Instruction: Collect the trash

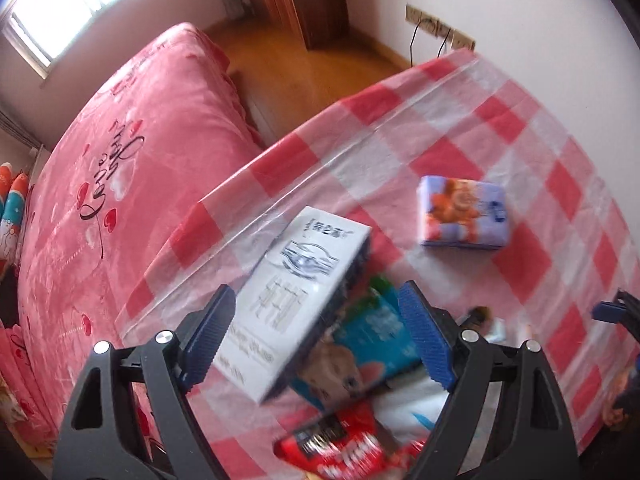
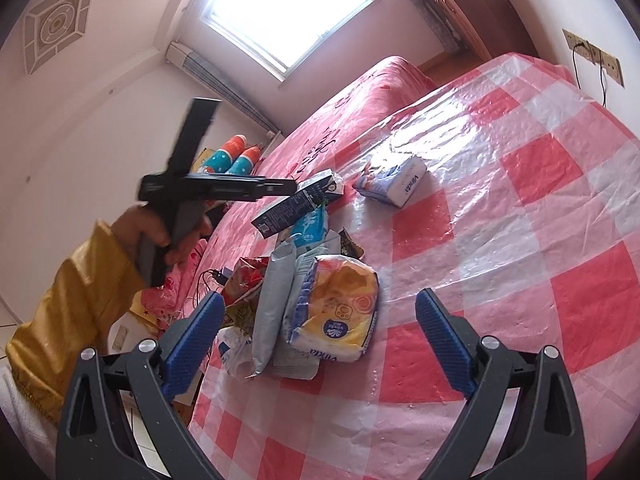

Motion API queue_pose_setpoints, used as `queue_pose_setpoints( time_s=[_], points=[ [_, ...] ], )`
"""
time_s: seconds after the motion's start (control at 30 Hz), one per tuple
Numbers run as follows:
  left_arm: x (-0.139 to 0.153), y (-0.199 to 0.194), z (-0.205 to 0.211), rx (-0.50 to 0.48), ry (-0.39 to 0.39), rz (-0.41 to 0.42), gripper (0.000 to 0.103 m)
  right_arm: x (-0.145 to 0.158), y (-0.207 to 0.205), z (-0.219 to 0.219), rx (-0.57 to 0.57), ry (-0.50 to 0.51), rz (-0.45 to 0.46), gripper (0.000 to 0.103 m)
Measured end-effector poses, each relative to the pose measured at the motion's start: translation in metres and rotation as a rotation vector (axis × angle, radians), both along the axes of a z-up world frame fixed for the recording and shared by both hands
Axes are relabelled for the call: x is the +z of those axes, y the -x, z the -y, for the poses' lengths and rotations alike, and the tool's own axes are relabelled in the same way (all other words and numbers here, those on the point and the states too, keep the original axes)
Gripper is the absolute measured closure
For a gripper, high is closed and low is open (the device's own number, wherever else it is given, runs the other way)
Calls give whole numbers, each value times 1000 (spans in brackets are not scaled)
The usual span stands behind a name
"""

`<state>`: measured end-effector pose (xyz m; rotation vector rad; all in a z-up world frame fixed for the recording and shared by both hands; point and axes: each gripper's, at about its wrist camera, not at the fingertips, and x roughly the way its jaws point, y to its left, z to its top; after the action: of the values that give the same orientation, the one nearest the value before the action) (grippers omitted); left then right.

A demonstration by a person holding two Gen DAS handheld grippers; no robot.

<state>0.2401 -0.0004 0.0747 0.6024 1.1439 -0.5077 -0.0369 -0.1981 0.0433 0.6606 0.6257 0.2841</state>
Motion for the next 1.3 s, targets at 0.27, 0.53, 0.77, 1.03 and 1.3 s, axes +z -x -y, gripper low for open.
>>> queue_pose_setpoints(
  time_s=[0.27, 0.53, 0.77, 1.03, 1.3],
  points=[
    [-23, -28, -18, 95, 33, -43, 39, -8, -5, 5, 3, -23, -26, 8],
    [-26, -15, -23, 173, 132, 9, 60, -14, -10, -5, 34, 16, -62, 8],
    [-18, 27, -16, 135, 218, -10, 64, -15, -13, -15, 62, 49, -65, 8],
    [-13, 78, 7, 9, 218, -46, 74, -17, -12, -16, 58, 67, -70, 8],
    [4, 35, -3, -38, 87, 55, 33, -17, -13, -16, 64, 59, -75, 8]
  ],
)
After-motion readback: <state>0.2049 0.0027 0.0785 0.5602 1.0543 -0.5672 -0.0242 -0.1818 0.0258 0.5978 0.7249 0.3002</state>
